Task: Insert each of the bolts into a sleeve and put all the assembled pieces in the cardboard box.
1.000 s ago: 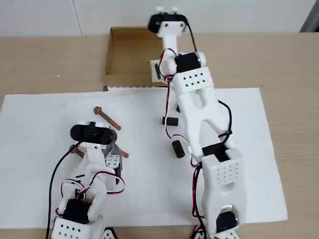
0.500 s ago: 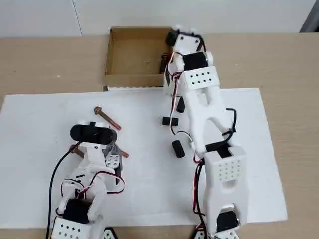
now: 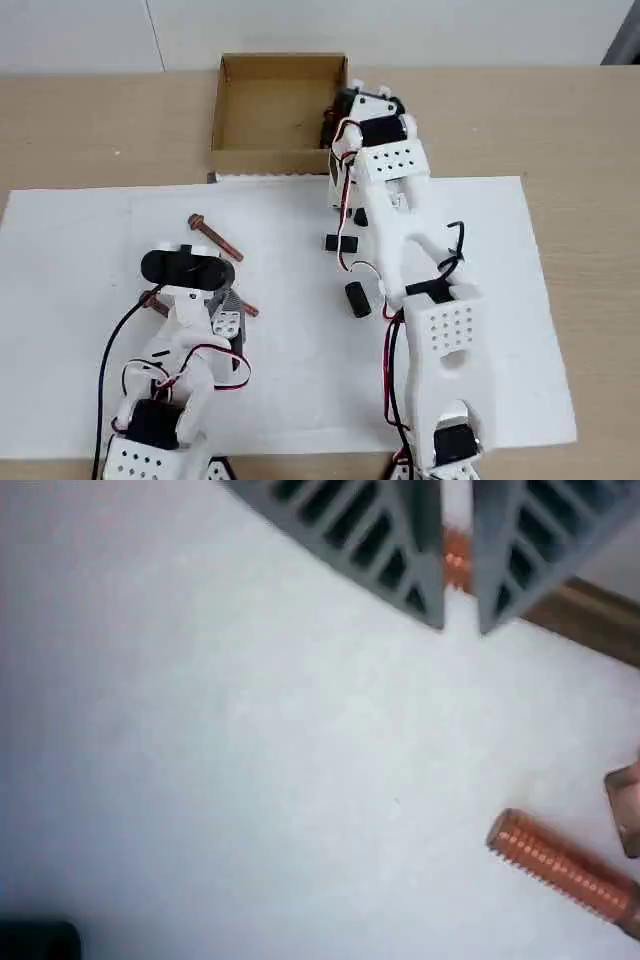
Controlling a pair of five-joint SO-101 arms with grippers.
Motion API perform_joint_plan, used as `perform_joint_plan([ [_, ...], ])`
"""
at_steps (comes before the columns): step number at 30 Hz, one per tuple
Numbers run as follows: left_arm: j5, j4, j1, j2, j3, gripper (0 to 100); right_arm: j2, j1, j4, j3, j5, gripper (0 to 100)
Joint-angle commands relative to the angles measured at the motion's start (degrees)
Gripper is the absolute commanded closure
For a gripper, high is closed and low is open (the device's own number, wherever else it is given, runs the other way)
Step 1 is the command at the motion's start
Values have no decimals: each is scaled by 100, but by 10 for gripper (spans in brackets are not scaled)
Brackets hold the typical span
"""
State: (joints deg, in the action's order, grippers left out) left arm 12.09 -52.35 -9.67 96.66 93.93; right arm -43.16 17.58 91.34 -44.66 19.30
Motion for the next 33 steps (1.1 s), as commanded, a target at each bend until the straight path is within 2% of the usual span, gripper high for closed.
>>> perform_joint_plan([
  [1, -44, 123, 35, 53, -13, 994, -40, -119, -198, -281, 35, 857],
  [6, -44, 123, 35, 53, -13, 994, -163, -312, -593, -281, -97, 857],
  [17, -44, 123, 35, 53, -13, 994, -409, -233, -585, -281, -176, 860],
  [19, -44, 123, 35, 53, -13, 994, -470, -207, -558, -281, -185, 888],
  [22, -44, 123, 35, 53, -13, 994, -497, -207, -558, -281, -185, 998],
  [28, -44, 141, 9, 53, -13, 994, -268, -189, -277, -290, -167, 995],
  [33, -26, 141, 26, 53, -22, 994, 576, -66, 48, -290, -167, 995],
])
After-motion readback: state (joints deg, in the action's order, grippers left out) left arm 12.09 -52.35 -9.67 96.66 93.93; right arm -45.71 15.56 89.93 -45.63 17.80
